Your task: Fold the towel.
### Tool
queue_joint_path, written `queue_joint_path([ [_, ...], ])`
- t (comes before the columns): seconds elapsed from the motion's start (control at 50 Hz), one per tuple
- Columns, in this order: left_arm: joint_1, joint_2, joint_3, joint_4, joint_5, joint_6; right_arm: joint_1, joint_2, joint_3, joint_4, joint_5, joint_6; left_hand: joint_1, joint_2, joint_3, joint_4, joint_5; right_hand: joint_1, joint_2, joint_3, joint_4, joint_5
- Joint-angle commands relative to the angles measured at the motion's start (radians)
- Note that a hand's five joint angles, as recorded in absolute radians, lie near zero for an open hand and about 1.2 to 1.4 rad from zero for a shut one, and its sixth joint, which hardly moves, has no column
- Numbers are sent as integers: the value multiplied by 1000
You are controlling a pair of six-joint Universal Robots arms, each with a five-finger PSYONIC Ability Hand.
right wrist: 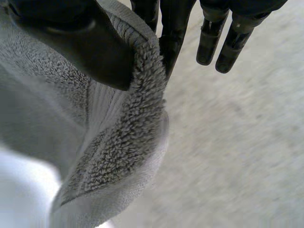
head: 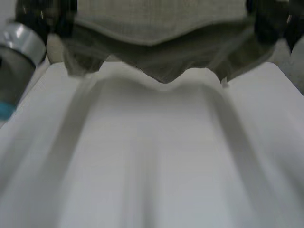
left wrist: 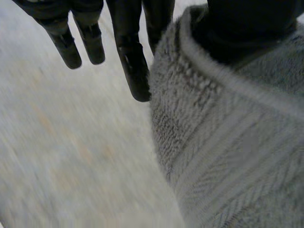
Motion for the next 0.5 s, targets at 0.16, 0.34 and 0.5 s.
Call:
queue_joint_path([
  [0.16, 83, -72, -623, 358, 229, 48, -93, -72, 572, -79, -169, -140, 90, 41, -58, -66, 41, 64, 67, -53, -76, 36],
  [0.34, 90, -152, -685, 398, 227, 206, -151, -49, 614, -81, -179, -123, 11, -38, -58, -66, -38, 64, 67, -53, -76, 36],
  [0.5, 93, -208, -682, 431, 178, 316, -160, -47, 617, -81, -178, -118, -420, -469, -58, -66, -470, 64, 67, -53, -76, 36],
])
